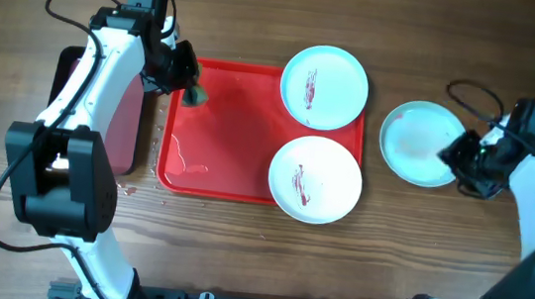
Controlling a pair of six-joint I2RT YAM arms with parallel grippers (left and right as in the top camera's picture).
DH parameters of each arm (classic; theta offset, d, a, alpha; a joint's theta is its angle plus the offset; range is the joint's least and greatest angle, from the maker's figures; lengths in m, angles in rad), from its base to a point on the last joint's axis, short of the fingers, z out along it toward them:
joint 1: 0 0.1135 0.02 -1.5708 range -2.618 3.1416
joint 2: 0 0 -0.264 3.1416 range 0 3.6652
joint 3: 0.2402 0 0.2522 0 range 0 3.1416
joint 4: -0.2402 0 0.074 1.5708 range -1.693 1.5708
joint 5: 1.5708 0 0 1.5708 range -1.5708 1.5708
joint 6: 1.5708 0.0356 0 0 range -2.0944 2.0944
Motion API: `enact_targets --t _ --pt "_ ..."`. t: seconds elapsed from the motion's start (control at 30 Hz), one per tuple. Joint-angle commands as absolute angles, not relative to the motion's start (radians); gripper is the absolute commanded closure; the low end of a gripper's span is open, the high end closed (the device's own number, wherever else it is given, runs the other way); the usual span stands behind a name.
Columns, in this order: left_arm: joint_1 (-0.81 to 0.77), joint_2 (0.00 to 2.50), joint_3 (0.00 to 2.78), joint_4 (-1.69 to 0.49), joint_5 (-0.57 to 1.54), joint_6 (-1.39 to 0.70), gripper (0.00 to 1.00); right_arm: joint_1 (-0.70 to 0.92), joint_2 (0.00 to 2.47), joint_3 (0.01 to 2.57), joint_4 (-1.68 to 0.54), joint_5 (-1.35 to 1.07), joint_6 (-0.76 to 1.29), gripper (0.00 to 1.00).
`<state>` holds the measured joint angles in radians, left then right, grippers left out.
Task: Clean dirty plates on tray and stack at the side
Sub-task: 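Carry the cleaned plate right and set it on the table, then grip the lower-right plate rim with the right gripper and tilt it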
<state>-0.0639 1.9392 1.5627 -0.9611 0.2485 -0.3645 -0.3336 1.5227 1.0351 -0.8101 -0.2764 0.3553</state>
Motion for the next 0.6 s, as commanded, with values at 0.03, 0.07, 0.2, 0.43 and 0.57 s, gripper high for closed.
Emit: enact_targets --t 0.03,0.07,0.2,0.43,0.57 --pt "-0.099 1.947 1.569 -0.952 0.219 -0.374 0.96 -0.205 1.416 1.085 -0.862 -0.402 0.289 0.5" --pt "-0.105 1.947 1.569 -0.952 0.21 -0.374 0.96 -0.162 1.419 1.084 -0.878 -0.386 0.284 0.5" --pt "-0.128 1.947 1.569 -0.952 0.173 -0.374 0.96 0.009 1.45 1.035 -0.873 -0.251 0.258 0.5" --pt "-0.128 1.947 1.569 -0.951 0.173 -0.374 0.96 0.14 1.603 0.939 -0.808 -0.218 0.209 0.55" --pt "-0.128 1.947 1.569 -0.952 0.173 -0.374 0.96 0.14 1.635 0.902 -0.754 -0.246 0.181 0.64"
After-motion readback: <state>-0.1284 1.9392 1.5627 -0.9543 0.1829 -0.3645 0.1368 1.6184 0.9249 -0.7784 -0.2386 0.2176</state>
